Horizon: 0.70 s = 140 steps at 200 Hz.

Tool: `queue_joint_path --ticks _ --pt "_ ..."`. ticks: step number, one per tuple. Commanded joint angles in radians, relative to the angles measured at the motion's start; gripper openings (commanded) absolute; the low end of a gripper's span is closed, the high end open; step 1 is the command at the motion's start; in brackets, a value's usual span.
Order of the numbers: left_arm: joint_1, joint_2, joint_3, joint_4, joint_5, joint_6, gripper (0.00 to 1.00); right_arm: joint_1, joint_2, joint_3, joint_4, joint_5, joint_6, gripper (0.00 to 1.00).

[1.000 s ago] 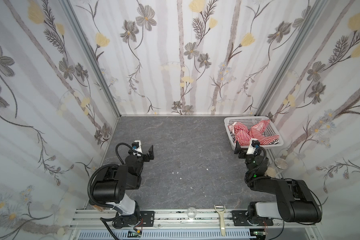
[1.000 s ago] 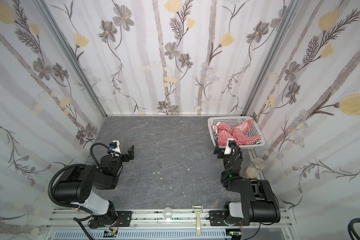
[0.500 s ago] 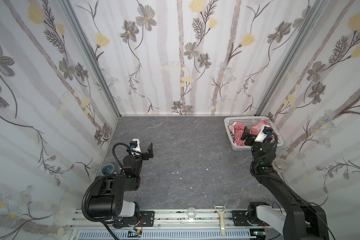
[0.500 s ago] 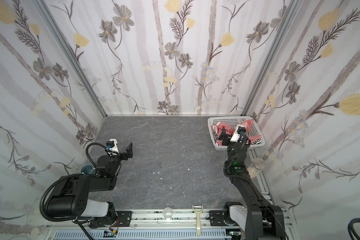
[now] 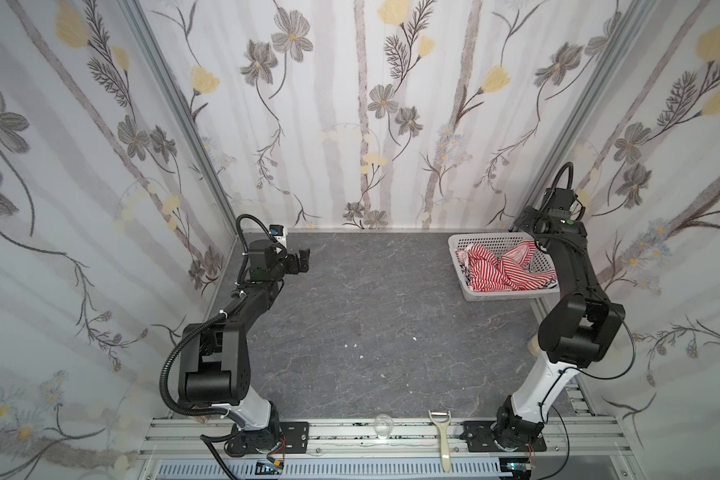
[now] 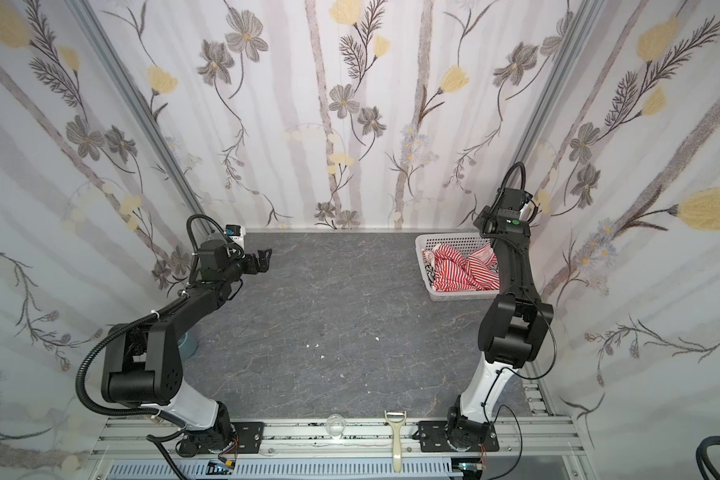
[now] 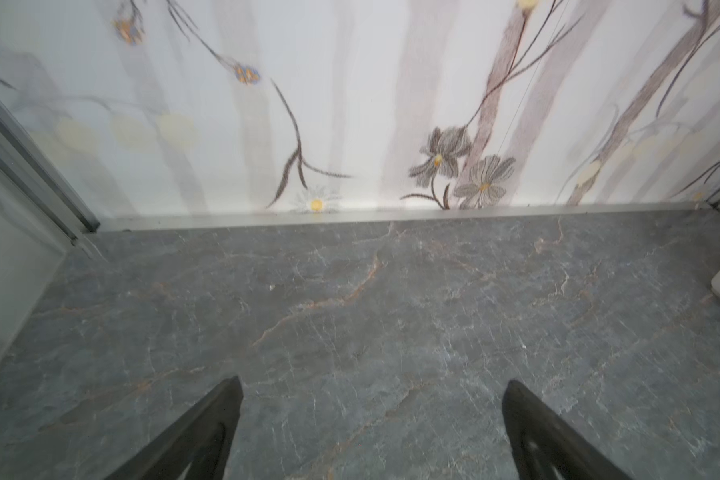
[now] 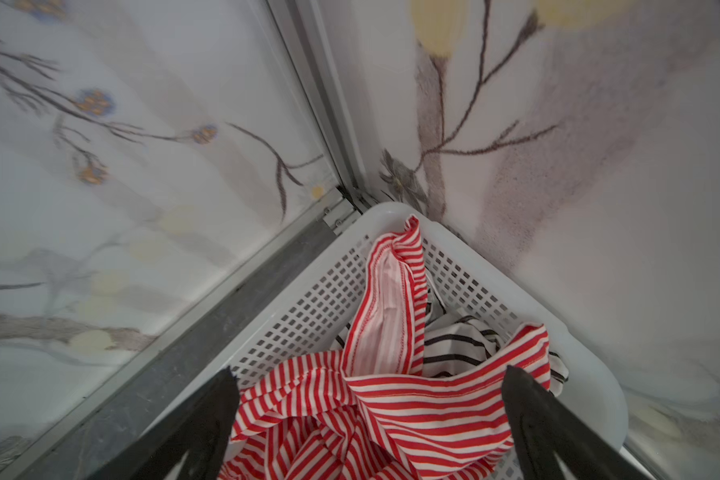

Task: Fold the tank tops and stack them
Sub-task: 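Reach the right gripper into the basket and grasp the red striped tank top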

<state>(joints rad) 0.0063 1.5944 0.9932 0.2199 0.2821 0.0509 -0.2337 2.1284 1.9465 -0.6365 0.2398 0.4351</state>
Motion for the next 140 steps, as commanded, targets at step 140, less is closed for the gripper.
queue_joint_path --ticks 140 --pt "-0.012 -0.119 -0.142 -0.230 -0.022 0.069 1.00 -0.015 0.224 -0.041 -0.174 -0.052 -0.042 1.00"
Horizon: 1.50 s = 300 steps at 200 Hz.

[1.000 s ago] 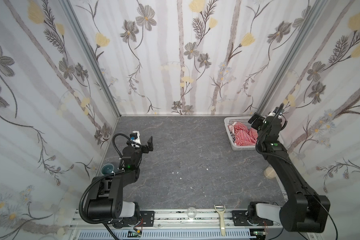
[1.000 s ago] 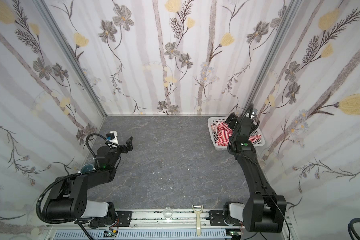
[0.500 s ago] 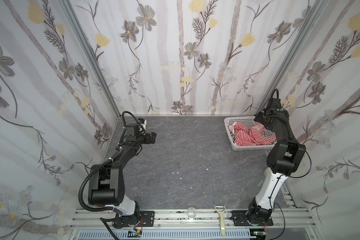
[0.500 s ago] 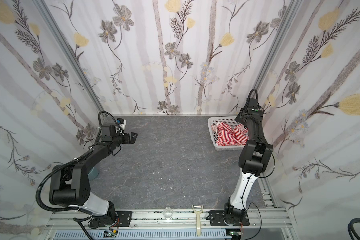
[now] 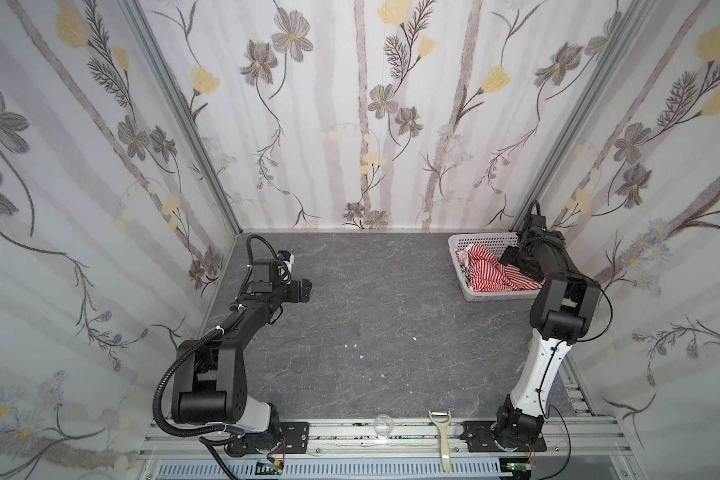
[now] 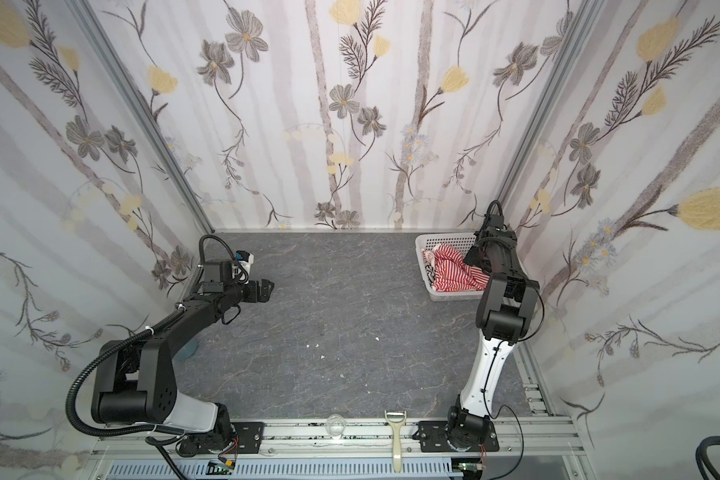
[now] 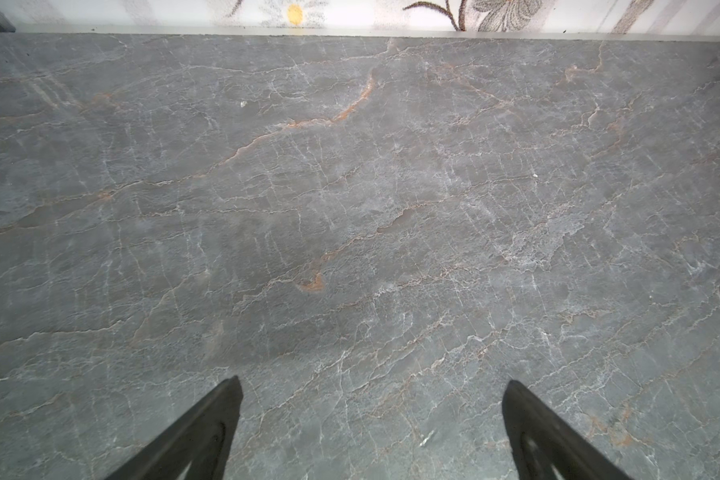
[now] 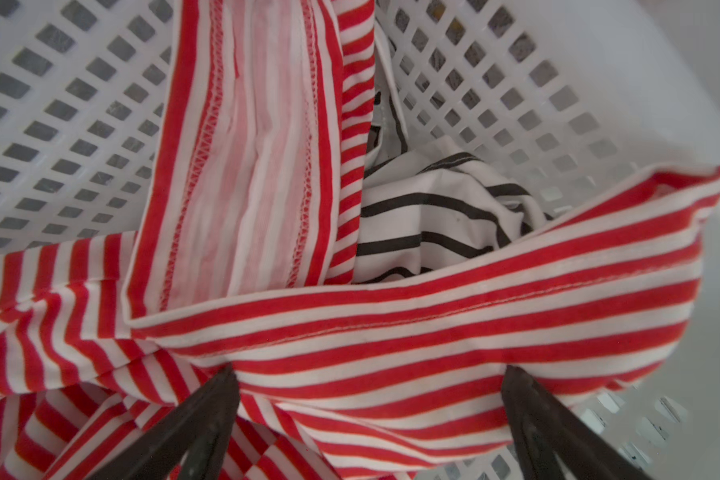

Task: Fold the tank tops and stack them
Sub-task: 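Reach the right gripper into the basket and grasp the red striped tank top, then lift the tank top out of the basket and lay it on the table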

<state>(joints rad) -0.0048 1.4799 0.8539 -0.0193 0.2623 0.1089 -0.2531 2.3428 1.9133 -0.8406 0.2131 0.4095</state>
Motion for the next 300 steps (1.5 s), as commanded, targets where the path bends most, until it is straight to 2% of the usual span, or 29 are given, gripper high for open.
queue_joint_path --ticks 1,11,28,61,80,104,139,167,198,245,300 --pt "0.000 -0.004 -0.003 0.009 -0.001 0.011 1.00 0.004 0.009 -0.008 0.030 -0.028 -0.017 1.00" --pt "0.000 -0.004 -0.006 0.009 0.002 0.012 1.00 0.003 0.015 -0.011 0.039 -0.054 -0.027 0.94" --pt "-0.001 -0.003 -0.009 0.009 0.007 0.014 1.00 0.003 0.022 -0.009 0.041 -0.094 -0.039 0.79" --pt "0.000 -0.004 -0.009 0.009 -0.001 0.017 1.00 0.005 0.012 -0.013 0.052 -0.140 -0.041 0.26" --pt "0.000 -0.004 -0.009 0.010 -0.005 0.019 1.00 0.005 -0.013 -0.014 0.055 -0.153 -0.040 0.00" --pt "0.000 0.003 -0.001 0.007 -0.011 0.009 1.00 0.017 -0.091 -0.046 0.083 -0.186 -0.037 0.00" --pt "0.008 0.011 0.033 -0.012 -0.005 0.006 1.00 0.068 -0.296 -0.080 0.113 -0.242 -0.025 0.00" --pt "0.036 0.020 0.075 -0.036 0.002 -0.004 1.00 0.163 -0.491 -0.025 0.092 -0.291 0.003 0.00" --pt "0.117 0.036 0.154 -0.090 0.118 -0.059 1.00 0.306 -0.635 0.104 0.129 -0.360 0.044 0.00" --pt "0.184 0.073 0.225 -0.116 0.145 -0.072 1.00 0.519 -0.522 0.507 0.194 -0.567 0.169 0.00" --pt "0.242 0.073 0.198 -0.117 0.187 -0.074 1.00 0.674 -0.385 0.516 0.679 -0.821 0.484 0.00"
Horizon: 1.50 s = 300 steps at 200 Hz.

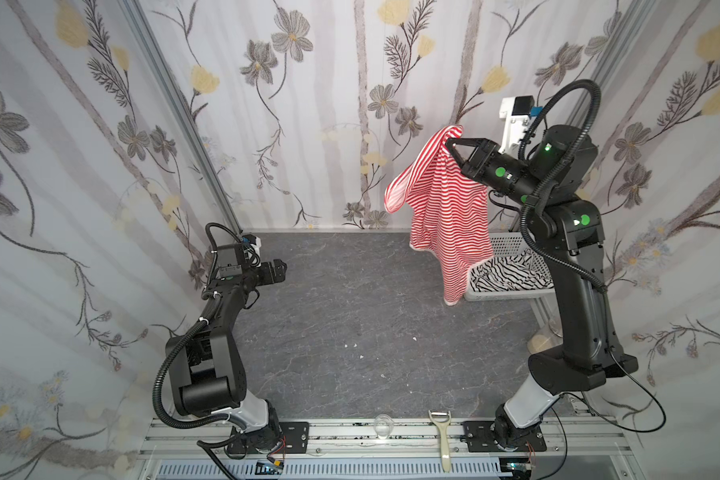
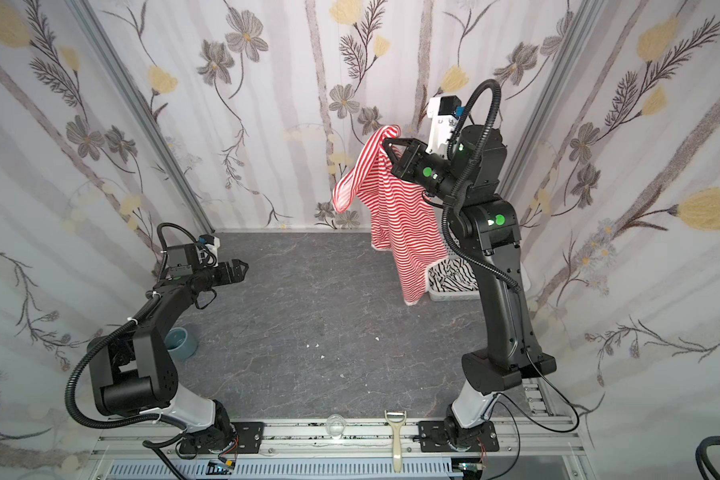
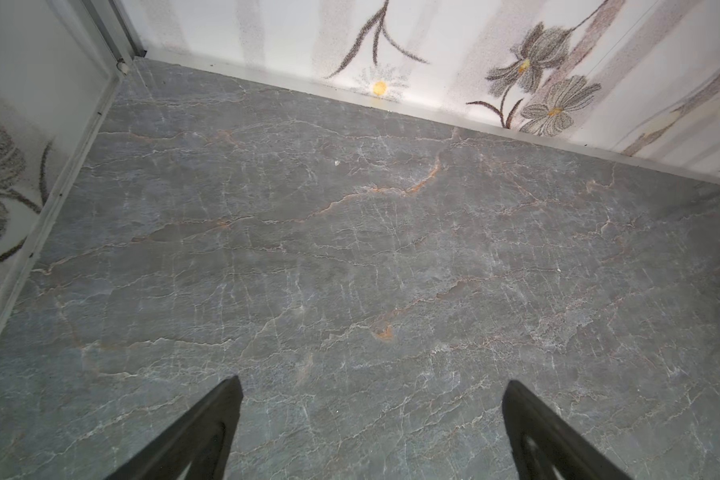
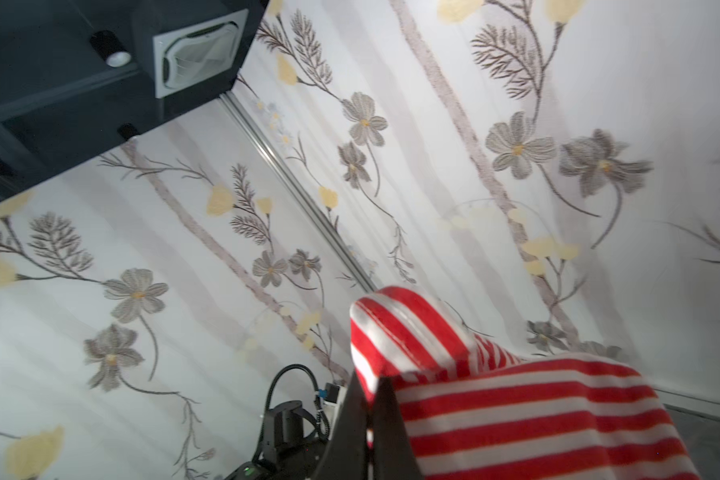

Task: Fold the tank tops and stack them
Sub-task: 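Lift the tank top out of the basket and lay it on the table, then grasp the tank top edge with the left gripper while the right gripper holds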

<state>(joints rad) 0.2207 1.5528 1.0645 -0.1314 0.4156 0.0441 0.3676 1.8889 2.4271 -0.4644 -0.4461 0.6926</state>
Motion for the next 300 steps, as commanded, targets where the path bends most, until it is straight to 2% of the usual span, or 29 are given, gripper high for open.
queue_joint_path --ticks 1,12,28,88,125,162,191,232,258,300 --pt "0.017 0.001 -0.012 -0.005 0.035 -0.009 1.00 0.055 0.073 0.001 0.312 -0.165 0.208 0.00" --pt "0.023 -0.003 -0.018 -0.005 0.035 -0.006 1.00 0.076 0.113 0.004 0.393 -0.189 0.274 0.00" --pt "0.029 -0.005 -0.024 -0.005 0.039 -0.003 1.00 0.076 0.155 0.004 0.387 -0.157 0.296 0.00" --pt "0.008 -0.013 -0.057 -0.007 0.124 0.027 1.00 0.019 0.286 -0.036 -0.076 0.195 0.124 0.00" --pt "-0.132 0.007 -0.075 -0.029 0.102 0.105 1.00 0.061 0.283 -0.252 -0.170 0.301 0.064 0.00" --pt "-0.297 0.107 -0.062 -0.059 0.052 0.162 1.00 0.125 0.180 -0.515 -0.155 0.441 0.019 0.00" --pt "-0.385 0.215 -0.021 -0.076 -0.056 0.178 1.00 0.132 0.086 -0.724 -0.113 0.488 0.016 0.00" --pt "-0.414 0.364 0.107 -0.086 -0.254 0.131 1.00 0.161 -0.035 -0.991 -0.001 0.426 0.048 0.00" --pt "-0.422 0.454 0.222 -0.100 -0.386 0.108 1.00 0.204 -0.071 -1.077 0.034 0.408 0.069 0.00" --pt "-0.463 0.651 0.494 -0.168 -0.566 0.166 1.00 0.283 -0.066 -1.102 0.076 0.349 0.105 0.00"
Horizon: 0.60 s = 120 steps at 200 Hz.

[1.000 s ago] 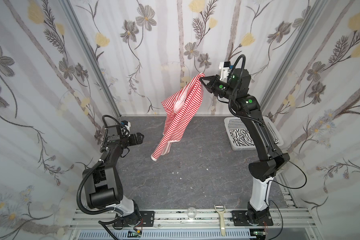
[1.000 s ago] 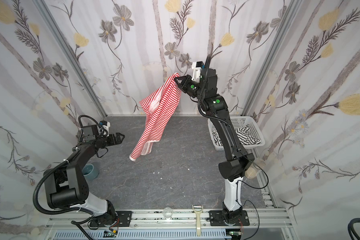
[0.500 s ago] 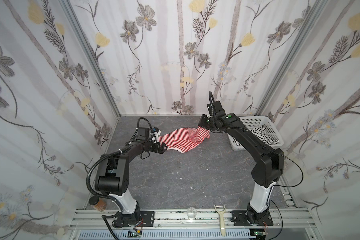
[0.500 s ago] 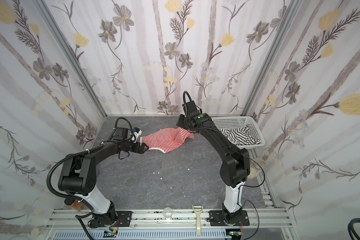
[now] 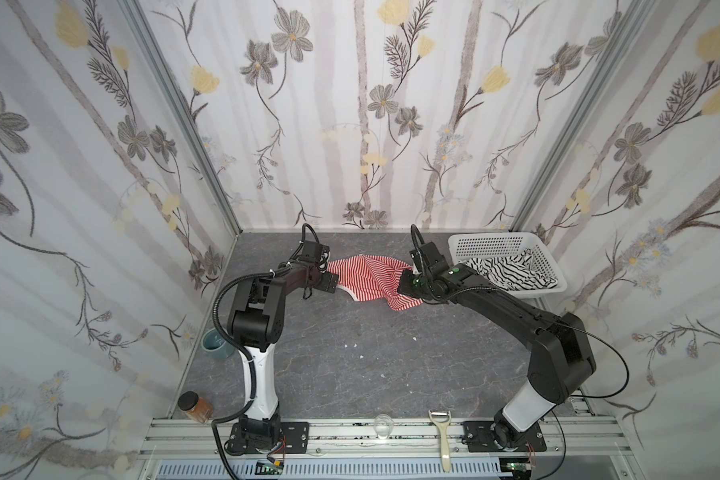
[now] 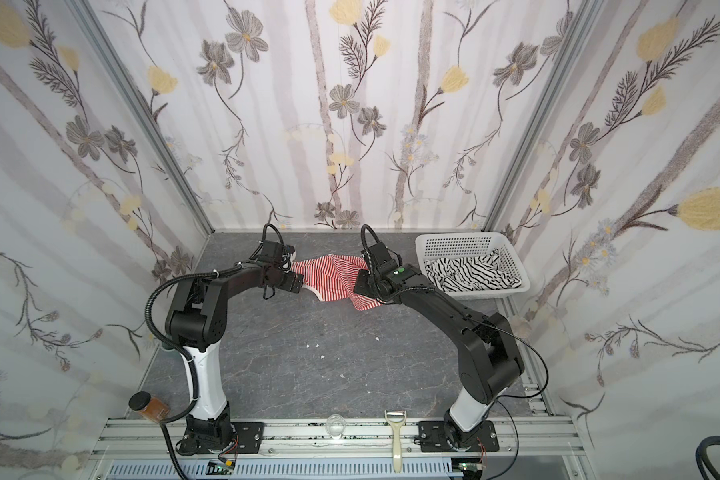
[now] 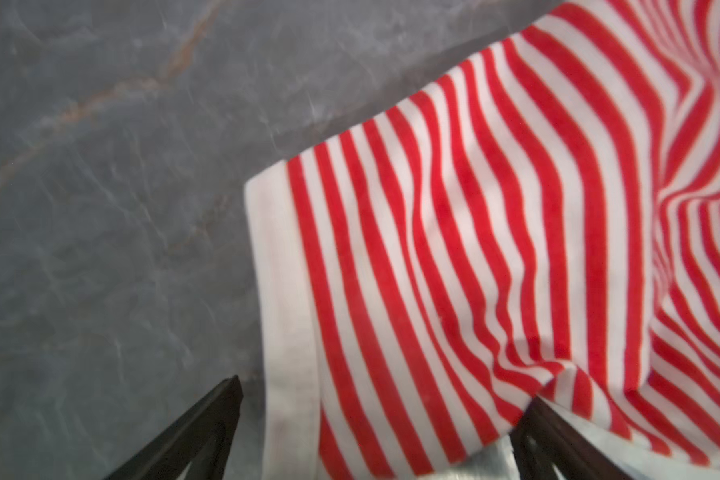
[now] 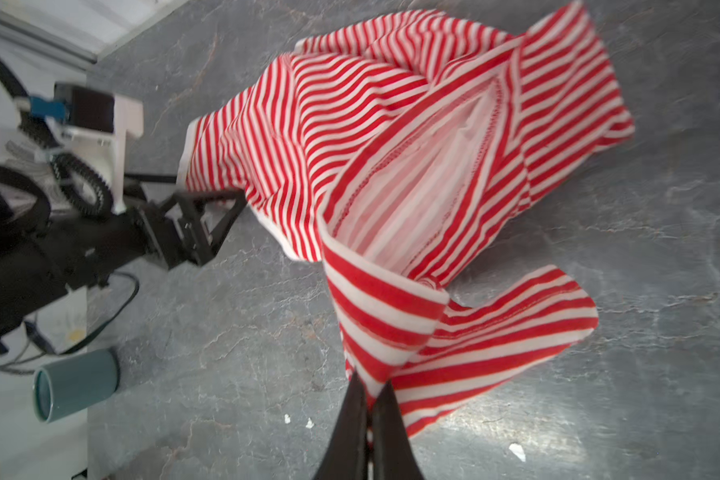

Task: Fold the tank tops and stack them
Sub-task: 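Grasp the tank top edge with the left gripper while the right gripper holds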

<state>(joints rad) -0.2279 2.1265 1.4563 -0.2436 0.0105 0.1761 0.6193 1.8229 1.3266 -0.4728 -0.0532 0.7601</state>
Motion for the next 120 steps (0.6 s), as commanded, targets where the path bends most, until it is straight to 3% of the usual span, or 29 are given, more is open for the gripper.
queue_joint_path --ticks 1,52,60,72,89,120 --pt "-0.015 0.081 0.108 -0.057 -0.163 0.035 1.00 0.034 0.001 -0.001 0.086 -0.046 0.039 0.00" --pt "-0.005 0.274 0.459 -0.122 -0.278 0.062 1.00 0.122 0.065 0.001 0.279 -0.186 0.161 0.00" --pt "0.010 0.283 0.519 -0.182 -0.214 0.026 1.00 0.132 0.084 0.009 0.315 -0.204 0.183 0.00" --pt "0.054 0.258 0.586 -0.296 0.015 -0.071 1.00 0.141 0.113 0.019 0.371 -0.215 0.209 0.00" --pt "0.115 0.141 0.499 -0.305 0.274 -0.178 1.00 0.143 0.148 -0.013 0.542 -0.233 0.293 0.00" --pt "0.164 -0.068 0.272 -0.293 0.320 -0.145 1.00 0.156 0.295 0.048 0.823 -0.377 0.444 0.00"
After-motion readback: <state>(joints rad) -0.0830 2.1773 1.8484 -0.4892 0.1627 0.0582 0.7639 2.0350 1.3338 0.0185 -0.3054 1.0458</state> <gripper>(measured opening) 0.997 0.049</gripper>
